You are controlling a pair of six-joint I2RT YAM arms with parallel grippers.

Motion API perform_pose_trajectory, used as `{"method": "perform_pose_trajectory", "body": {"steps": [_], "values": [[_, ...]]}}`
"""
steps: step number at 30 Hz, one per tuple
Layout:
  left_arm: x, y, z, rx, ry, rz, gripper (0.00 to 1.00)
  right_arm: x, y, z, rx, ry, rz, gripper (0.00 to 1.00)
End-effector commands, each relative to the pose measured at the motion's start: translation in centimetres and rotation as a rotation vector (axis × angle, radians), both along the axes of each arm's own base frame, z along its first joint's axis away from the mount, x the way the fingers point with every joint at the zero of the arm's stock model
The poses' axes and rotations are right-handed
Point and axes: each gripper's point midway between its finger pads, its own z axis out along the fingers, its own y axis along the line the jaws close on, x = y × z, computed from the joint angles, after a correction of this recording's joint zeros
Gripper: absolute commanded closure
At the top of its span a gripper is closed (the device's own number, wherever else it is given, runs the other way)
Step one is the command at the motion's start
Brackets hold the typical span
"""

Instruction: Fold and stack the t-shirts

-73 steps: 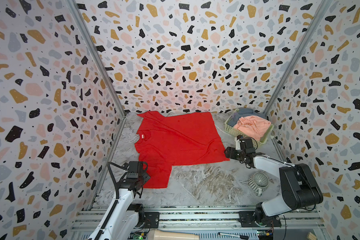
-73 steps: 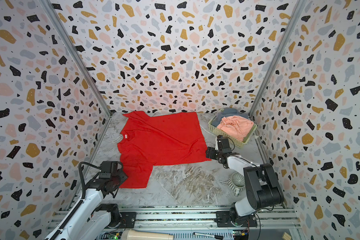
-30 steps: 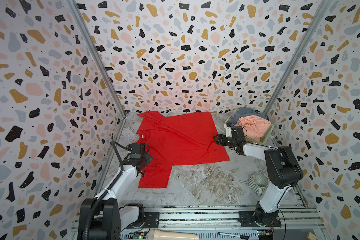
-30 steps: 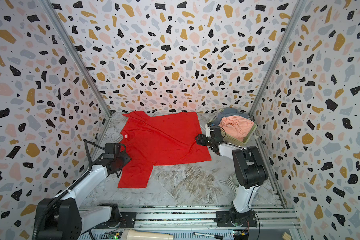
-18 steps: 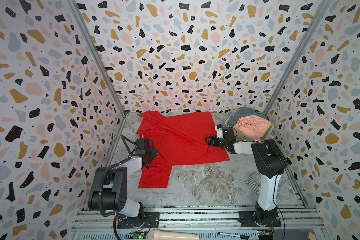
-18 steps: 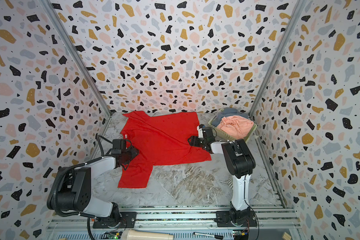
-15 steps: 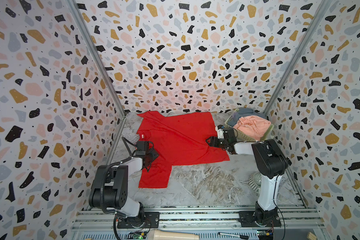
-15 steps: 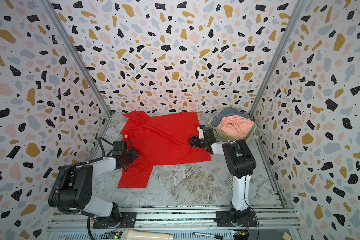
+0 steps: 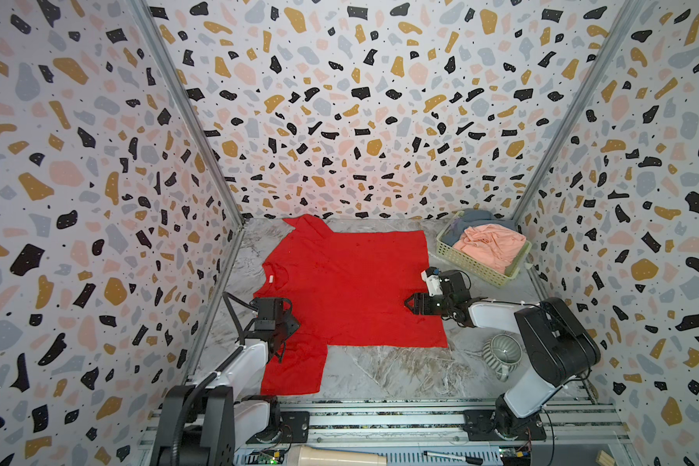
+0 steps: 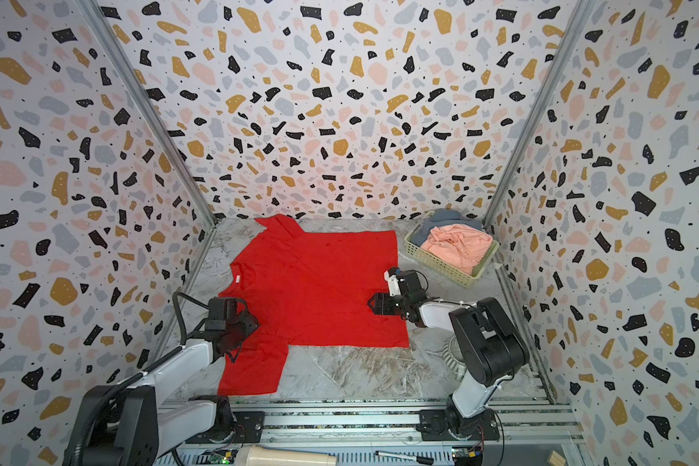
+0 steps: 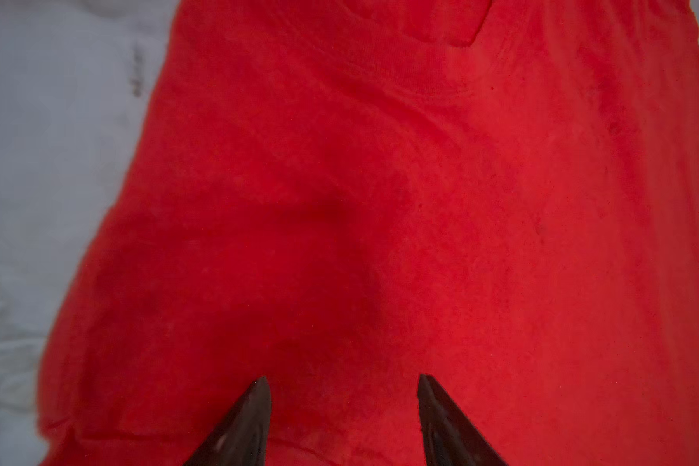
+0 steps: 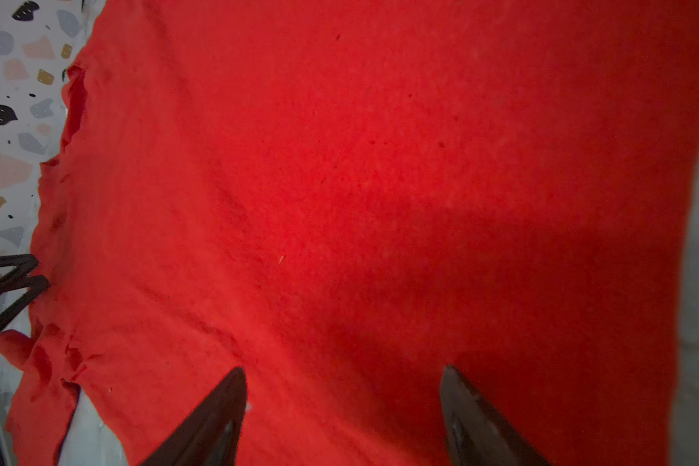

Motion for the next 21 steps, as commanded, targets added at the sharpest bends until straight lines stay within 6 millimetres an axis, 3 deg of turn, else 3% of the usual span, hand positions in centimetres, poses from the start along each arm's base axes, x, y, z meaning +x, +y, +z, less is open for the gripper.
{"method": "perform_pose_trajectory", "body": {"steps": [1,3,6,11,16,18,21], "values": [[3.2,0.5,4.7,0.040,-0.114,-0.015,0.40,1.5,-0.4,3.4,-0.049,-0.092,-0.006,0.23],[6.1,-0.1,7.3,0.040,-0.190,-0.057,0.39,4.1,-0.2,6.2,-0.060,-0.191,-0.030,0.22],[10.5,-1.0,9.2,0.037,-0.244,-0.125,0.39,8.4,0.6,8.8,-0.062,-0.286,-0.057,0.21],[17.8,-2.5,8.6,0.021,-0.272,-0.219,0.38,14.6,2.6,10.0,-0.027,-0.344,-0.076,0.21],[24.0,-3.6,7.6,-0.036,-0.329,-0.248,0.38,18.7,3.7,8.7,0.018,-0.351,-0.093,0.21],[25.0,-3.3,6.4,-0.038,-0.302,-0.224,0.38,19.2,4.3,7.4,0.036,-0.319,-0.080,0.21],[25.1,-2.6,4.0,-0.028,-0.237,-0.195,0.38,18.6,4.8,5.0,0.038,-0.258,-0.056,0.22]]}}
